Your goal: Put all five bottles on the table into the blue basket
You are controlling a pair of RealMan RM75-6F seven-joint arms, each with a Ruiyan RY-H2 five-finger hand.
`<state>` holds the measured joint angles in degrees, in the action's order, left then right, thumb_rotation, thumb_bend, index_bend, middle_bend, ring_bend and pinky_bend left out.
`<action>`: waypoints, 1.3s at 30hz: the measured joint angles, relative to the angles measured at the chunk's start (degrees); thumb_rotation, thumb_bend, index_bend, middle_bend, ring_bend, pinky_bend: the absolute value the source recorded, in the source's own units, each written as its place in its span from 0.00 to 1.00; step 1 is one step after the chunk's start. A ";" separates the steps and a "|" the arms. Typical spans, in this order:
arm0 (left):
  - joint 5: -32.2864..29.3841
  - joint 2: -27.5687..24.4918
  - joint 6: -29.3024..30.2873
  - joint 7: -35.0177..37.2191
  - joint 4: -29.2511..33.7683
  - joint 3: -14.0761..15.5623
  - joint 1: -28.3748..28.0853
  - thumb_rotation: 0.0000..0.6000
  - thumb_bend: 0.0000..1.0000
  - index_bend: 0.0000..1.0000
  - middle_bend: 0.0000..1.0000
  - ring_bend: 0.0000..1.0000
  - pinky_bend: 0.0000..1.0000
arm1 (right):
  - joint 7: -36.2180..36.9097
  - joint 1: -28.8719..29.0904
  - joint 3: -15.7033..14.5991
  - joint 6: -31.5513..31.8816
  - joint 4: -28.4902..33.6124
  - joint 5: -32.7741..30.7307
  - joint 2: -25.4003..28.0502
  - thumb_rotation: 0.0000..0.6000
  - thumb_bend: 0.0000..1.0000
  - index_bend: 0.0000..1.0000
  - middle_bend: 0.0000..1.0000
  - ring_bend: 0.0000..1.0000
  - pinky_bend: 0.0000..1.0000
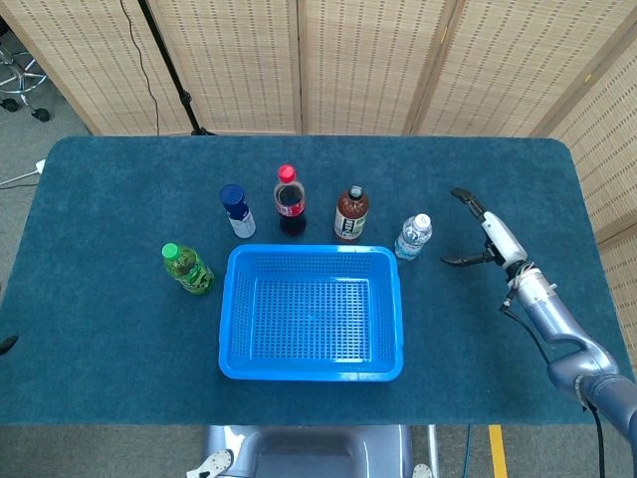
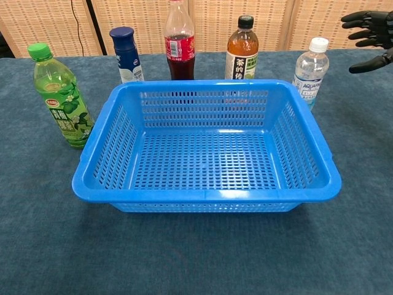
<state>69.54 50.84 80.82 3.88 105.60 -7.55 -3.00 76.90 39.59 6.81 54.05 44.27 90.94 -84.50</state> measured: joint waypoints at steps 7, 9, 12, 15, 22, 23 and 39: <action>-1.36 0.16 -0.65 -1.01 0.27 -0.38 -0.61 1.00 0.07 0.00 0.00 0.00 0.00 | 4.27 2.46 -0.85 -2.71 -2.57 -0.57 -2.82 1.00 0.00 0.00 0.00 0.00 0.00; -1.57 0.26 -0.82 -1.42 0.33 -0.41 -0.78 1.00 0.07 0.00 0.00 0.00 0.00 | 4.57 3.42 -0.97 -4.01 -4.23 -0.86 -4.22 1.00 0.00 0.00 0.00 0.00 0.00; -2.33 0.44 -1.05 -1.95 0.36 -0.57 -1.03 1.00 0.07 0.00 0.00 0.00 0.00 | 5.16 4.61 -1.30 -5.42 -6.83 -1.12 -6.24 1.00 0.00 0.00 0.00 0.00 0.00; -3.30 0.55 -1.37 -2.31 0.37 -0.82 -1.30 1.00 0.07 0.00 0.00 0.00 0.00 | 5.99 5.40 -1.78 -5.92 -8.93 -1.26 -8.10 1.00 0.00 0.00 0.00 0.00 0.00; -4.77 0.74 -2.31 -3.03 0.27 -1.16 -1.93 1.00 0.07 0.00 0.00 0.00 0.00 | 7.74 6.51 -2.25 -7.08 -12.71 -1.90 -10.67 1.00 0.00 0.00 0.00 0.00 0.00; -4.89 0.75 -2.39 -3.07 0.26 -1.18 -1.98 1.00 0.07 0.00 0.00 0.00 0.00 | 8.08 6.63 -2.33 -7.27 -13.16 -1.95 -10.94 1.00 0.00 0.00 0.00 0.00 0.00; -5.79 0.92 -3.02 -3.58 0.35 -1.30 -2.57 1.00 0.07 0.00 0.00 0.00 0.00 | 8.08 7.81 -1.25 -8.99 -20.65 -5.09 -17.04 1.00 0.01 0.51 0.57 0.52 0.47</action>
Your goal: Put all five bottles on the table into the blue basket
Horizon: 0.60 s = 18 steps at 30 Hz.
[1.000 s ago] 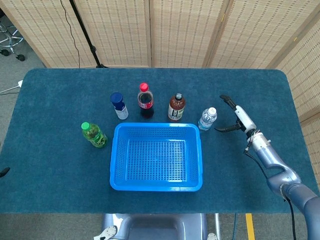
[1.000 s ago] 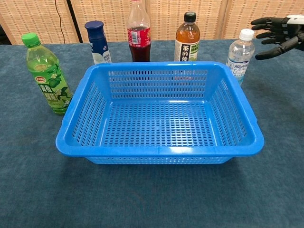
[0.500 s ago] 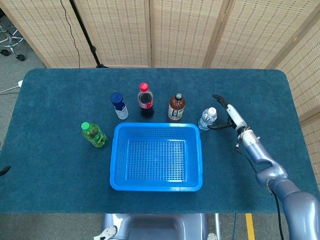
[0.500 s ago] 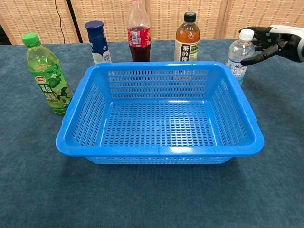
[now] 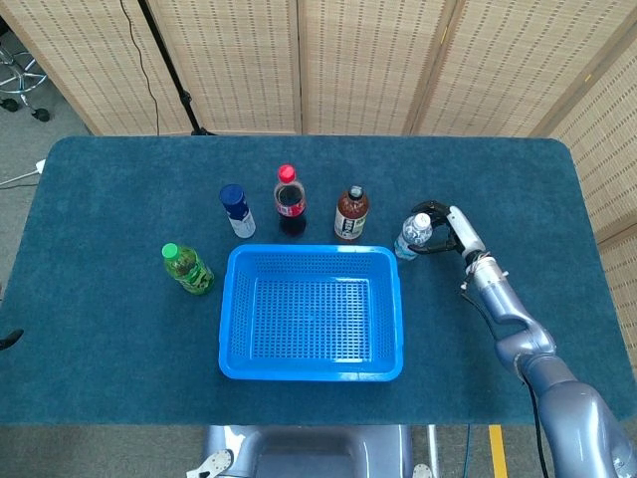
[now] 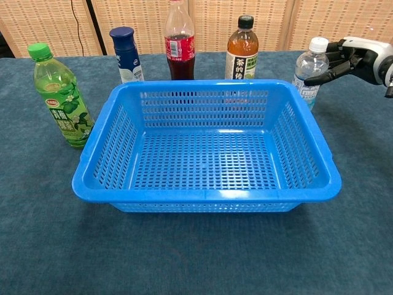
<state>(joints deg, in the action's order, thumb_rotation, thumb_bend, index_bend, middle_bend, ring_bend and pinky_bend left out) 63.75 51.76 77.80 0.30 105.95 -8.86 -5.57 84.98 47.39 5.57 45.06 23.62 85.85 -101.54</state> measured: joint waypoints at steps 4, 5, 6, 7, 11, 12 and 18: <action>0.26 -0.11 -0.02 0.43 -0.10 0.05 0.05 1.00 0.07 0.00 0.00 0.00 0.00 | -1.38 -0.23 0.73 0.85 -0.45 -0.76 -0.50 1.00 0.15 0.58 0.62 0.56 0.51; 0.33 -0.14 -0.02 0.56 -0.11 0.06 0.07 1.00 0.07 0.00 0.00 0.00 0.00 | -1.76 -0.32 0.95 1.16 -0.48 -0.99 -0.58 1.00 0.18 0.59 0.63 0.57 0.51; 0.43 -0.19 -0.01 0.72 -0.12 0.08 0.10 1.00 0.07 0.00 0.00 0.00 0.00 | -2.31 -0.47 1.27 1.65 -0.44 -1.32 -0.62 1.00 0.19 0.59 0.63 0.57 0.51; 0.59 -0.27 0.00 1.01 -0.13 0.10 0.15 1.00 0.07 0.00 0.00 0.00 0.00 | -2.73 -0.62 1.49 2.07 -0.35 -1.54 -0.59 1.00 0.21 0.59 0.63 0.57 0.51; 1.36 -0.67 -0.06 2.48 -0.27 0.24 0.36 1.00 0.07 0.00 0.00 0.00 0.00 | -3.83 -1.62 2.24 5.10 1.55 -2.10 0.51 1.00 0.22 0.59 0.63 0.57 0.51; 1.54 -0.77 -0.10 2.80 -0.32 0.27 0.41 1.00 0.07 0.00 0.00 0.00 0.00 | -4.17 -1.98 2.45 6.34 2.68 -2.18 1.24 1.00 0.22 0.59 0.63 0.57 0.51; 2.92 -1.34 -0.27 4.66 -0.61 0.63 0.72 1.00 0.07 0.00 0.00 0.00 0.00 | -6.28 -4.29 3.45 13.93 11.82 -1.94 7.59 1.00 0.24 0.59 0.63 0.57 0.51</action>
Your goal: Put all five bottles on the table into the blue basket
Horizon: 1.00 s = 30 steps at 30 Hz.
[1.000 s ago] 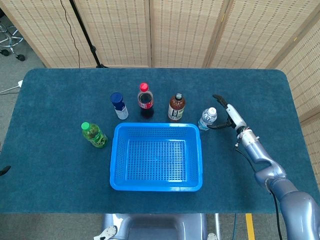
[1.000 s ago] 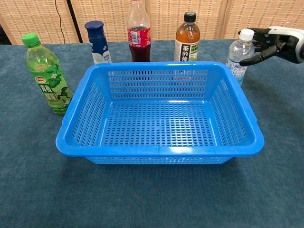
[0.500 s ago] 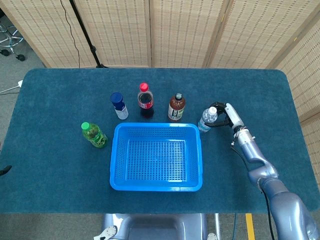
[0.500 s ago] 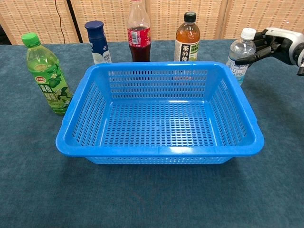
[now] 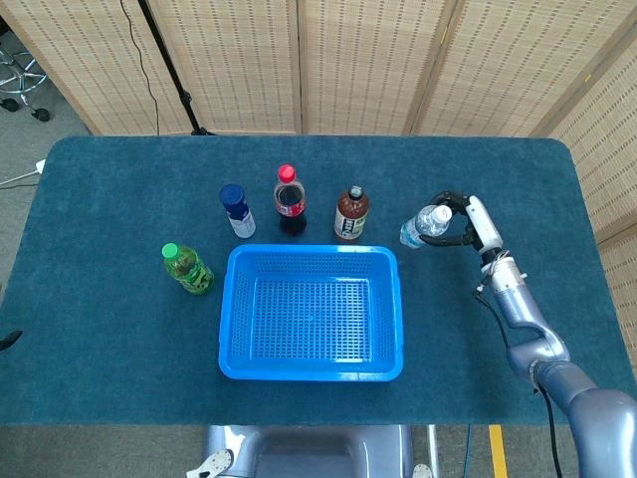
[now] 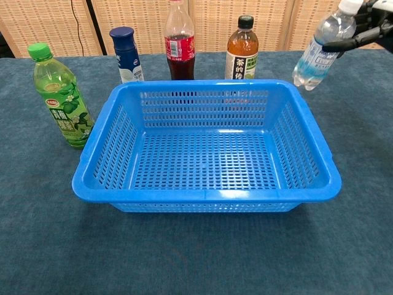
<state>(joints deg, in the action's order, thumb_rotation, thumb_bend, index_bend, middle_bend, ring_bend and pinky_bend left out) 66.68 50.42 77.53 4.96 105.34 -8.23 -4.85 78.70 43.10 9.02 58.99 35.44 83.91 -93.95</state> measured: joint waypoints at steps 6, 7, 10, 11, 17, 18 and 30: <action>0.92 -0.28 -0.14 0.96 -0.15 0.31 0.13 1.00 0.07 0.00 0.00 0.00 0.00 | -3.06 -2.78 0.22 7.16 16.94 1.95 10.05 1.00 0.25 0.59 0.63 0.57 0.51; 1.07 -0.29 -0.11 0.99 -0.13 0.35 0.13 1.00 0.07 0.00 0.00 0.00 0.00 | -3.68 -3.13 0.14 7.99 19.88 2.45 11.63 1.00 0.25 0.59 0.63 0.57 0.51; 1.40 -0.27 -0.06 0.92 -0.06 0.48 0.11 1.00 0.07 0.00 0.00 0.00 0.00 | -5.82 -3.96 -0.45 10.16 29.30 4.75 16.75 1.00 0.25 0.60 0.64 0.57 0.51; 1.43 -0.25 -0.06 0.84 -0.02 0.49 0.08 1.00 0.07 0.00 0.00 0.00 0.00 | -6.48 -4.07 -0.77 10.66 31.84 5.75 18.12 1.00 0.25 0.60 0.64 0.57 0.51; 1.37 -0.09 -0.45 0.21 0.19 0.51 -0.34 1.00 0.07 0.00 0.00 0.00 0.00 | -10.16 -3.61 -4.07 12.74 45.40 14.79 23.84 1.00 0.25 0.60 0.64 0.57 0.51; 1.34 -0.11 -0.58 0.23 0.23 0.49 -0.42 1.00 0.07 0.00 0.00 0.00 0.00 | -11.26 -3.38 -4.78 12.99 47.18 16.49 24.24 1.00 0.25 0.60 0.64 0.57 0.51; 2.60 -0.14 -0.16 0.67 0.14 1.14 -0.13 1.00 0.07 0.00 0.00 0.00 0.00 | -28.31 -1.85 -10.15 9.34 47.90 21.80 17.32 1.00 0.25 0.60 0.64 0.57 0.51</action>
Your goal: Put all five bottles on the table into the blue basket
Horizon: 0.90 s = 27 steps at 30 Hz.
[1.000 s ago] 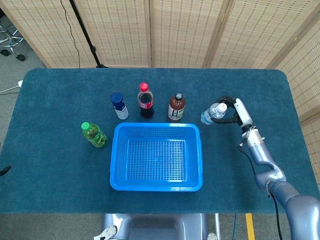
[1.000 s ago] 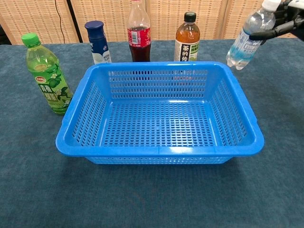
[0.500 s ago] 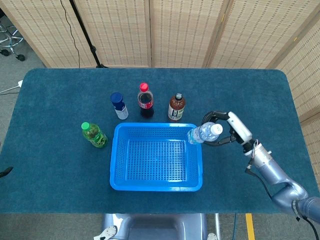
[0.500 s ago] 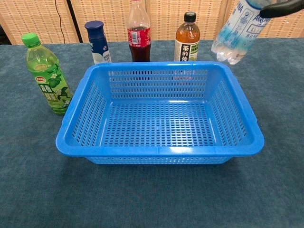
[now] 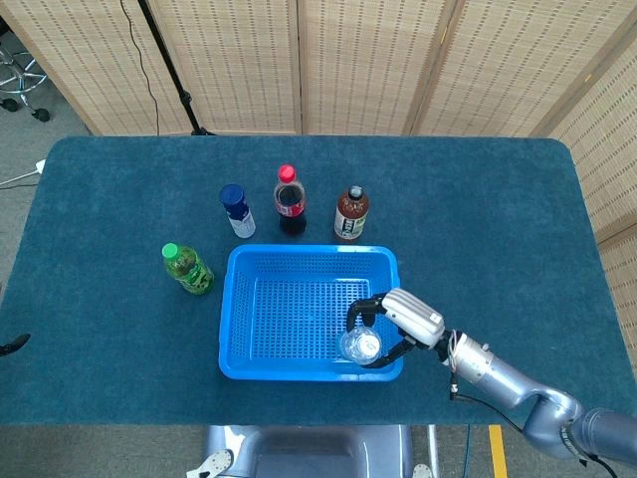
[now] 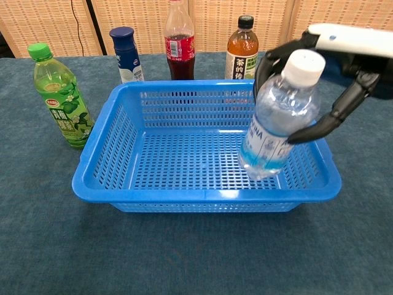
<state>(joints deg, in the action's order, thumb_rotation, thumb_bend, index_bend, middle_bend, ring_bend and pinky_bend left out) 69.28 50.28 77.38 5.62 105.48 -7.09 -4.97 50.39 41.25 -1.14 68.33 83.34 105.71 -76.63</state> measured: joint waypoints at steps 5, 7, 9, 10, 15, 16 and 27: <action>0.27 -0.20 -0.09 0.75 -0.18 0.12 0.10 1.00 0.07 0.00 0.00 0.00 0.00 | -2.46 0.62 -1.14 -2.28 -1.85 -1.27 -2.21 1.00 0.25 0.60 0.64 0.55 0.50; 0.31 -0.29 -0.20 1.07 -0.25 0.13 0.09 1.00 0.07 0.00 0.00 0.00 0.00 | -2.70 0.75 -1.42 -2.40 -2.35 -1.47 -2.65 1.00 0.25 0.59 0.63 0.54 0.49; 0.36 -0.38 -0.23 1.46 -0.33 0.13 0.11 1.00 0.07 0.00 0.00 0.00 0.00 | -3.08 0.80 -1.53 -2.09 -2.82 -1.54 -2.93 1.00 0.22 0.53 0.58 0.48 0.47; 0.40 -0.44 -0.23 1.75 -0.38 0.12 0.14 1.00 0.07 0.00 0.00 0.00 0.00 | -3.14 0.83 -1.60 -1.84 -2.93 -1.45 -2.98 1.00 0.17 0.47 0.52 0.42 0.44; 0.84 -0.71 -0.49 2.68 -0.58 0.22 0.15 1.00 0.07 0.00 0.00 0.00 0.00 | -3.43 1.02 -2.61 0.34 -5.03 0.32 -3.28 1.00 0.00 0.23 0.18 0.10 0.26; 0.97 -0.78 -0.55 2.84 -0.57 0.28 0.16 1.00 0.07 0.00 0.00 0.00 0.00 | -3.69 1.01 -2.74 0.44 -5.21 0.34 -3.32 1.00 0.00 0.21 0.15 0.06 0.22; 1.89 -1.05 -0.54 4.35 -0.92 0.51 0.28 1.00 0.07 0.00 0.00 0.00 0.00 | -7.97 -0.59 -4.51 4.15 -1.73 1.07 -0.36 1.00 0.00 0.10 0.00 0.00 0.02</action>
<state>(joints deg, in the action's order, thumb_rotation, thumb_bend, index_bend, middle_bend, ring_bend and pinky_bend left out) 71.16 49.23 76.83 9.98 104.57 -6.58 -4.70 42.43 40.66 -5.64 72.47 81.61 106.77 -76.99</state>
